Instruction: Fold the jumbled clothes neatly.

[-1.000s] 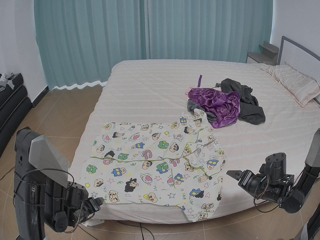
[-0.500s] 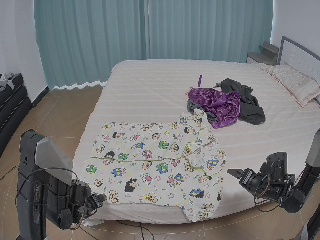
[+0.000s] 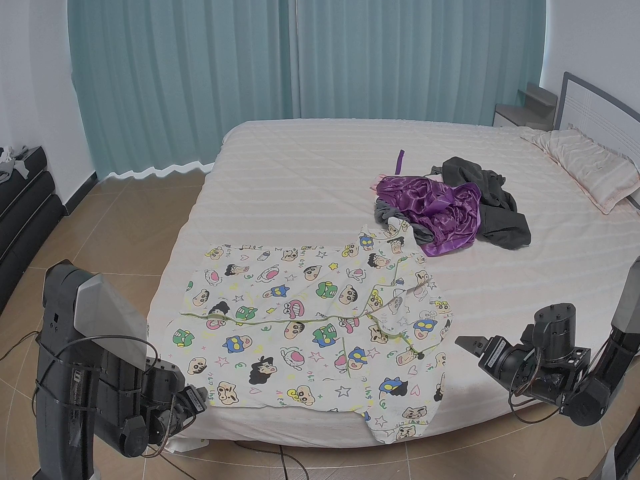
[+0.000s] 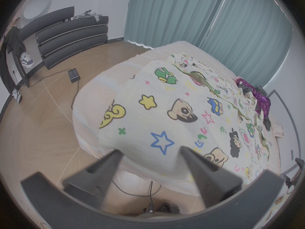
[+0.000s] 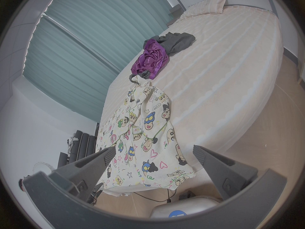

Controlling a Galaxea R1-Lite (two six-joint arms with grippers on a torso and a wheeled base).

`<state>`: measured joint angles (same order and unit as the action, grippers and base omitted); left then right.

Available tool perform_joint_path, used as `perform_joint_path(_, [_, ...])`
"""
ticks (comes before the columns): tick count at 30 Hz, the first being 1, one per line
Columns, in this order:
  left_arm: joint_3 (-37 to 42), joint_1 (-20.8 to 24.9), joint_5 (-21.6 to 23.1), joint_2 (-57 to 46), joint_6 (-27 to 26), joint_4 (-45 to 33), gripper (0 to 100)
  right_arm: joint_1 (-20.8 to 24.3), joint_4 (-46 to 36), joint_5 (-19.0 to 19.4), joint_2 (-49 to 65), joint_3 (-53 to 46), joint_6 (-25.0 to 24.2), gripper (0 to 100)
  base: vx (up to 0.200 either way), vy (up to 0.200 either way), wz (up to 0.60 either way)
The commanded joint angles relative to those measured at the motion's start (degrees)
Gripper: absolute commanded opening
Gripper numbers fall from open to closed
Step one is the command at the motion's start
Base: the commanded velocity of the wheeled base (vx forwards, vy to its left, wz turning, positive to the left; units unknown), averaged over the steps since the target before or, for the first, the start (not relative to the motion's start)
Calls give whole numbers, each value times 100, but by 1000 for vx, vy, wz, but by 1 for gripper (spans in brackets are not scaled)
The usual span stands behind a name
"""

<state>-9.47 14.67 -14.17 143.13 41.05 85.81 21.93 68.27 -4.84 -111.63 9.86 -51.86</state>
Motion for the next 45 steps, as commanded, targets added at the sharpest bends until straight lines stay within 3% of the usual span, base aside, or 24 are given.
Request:
perform_joint_path(1, [-28,-16,-183,13,26,6,0,-22,2,1,-34,-2,0,100,0,0,0])
perform_joint_path(6, [16,-16,-754,-40,35,6,0,-13,-6,9,-69,-11,0,100,0,0,0])
perform_joint_path(15, [-72,-8,-772,-215,264,419,0,22,2,18,-166,-37,18,100,0,0,0])
perform_joint_path(25, [-661,-218,-746,-470,826,419,0,-5,-77,1,-1238,719,159,100,0,0,0])
perform_joint_path(31, [-802,-350,-702,-479,1019,419,0,-40,-376,-8,-2038,1589,923,100,0,0,0])
perform_joint_path(39, [-802,-368,-508,-426,1204,419,0,31,-1799,1,-2337,2811,1389,100,0,0,0])
perform_joint_path(44, [-811,-368,-508,-417,1204,419,0,57,-1949,1,-2566,3127,1618,100,0,0,0])
perform_joint_path(45, [-819,-377,-508,-417,1204,419,0,57,-1949,1,-2574,3162,1653,0,0,0,0])
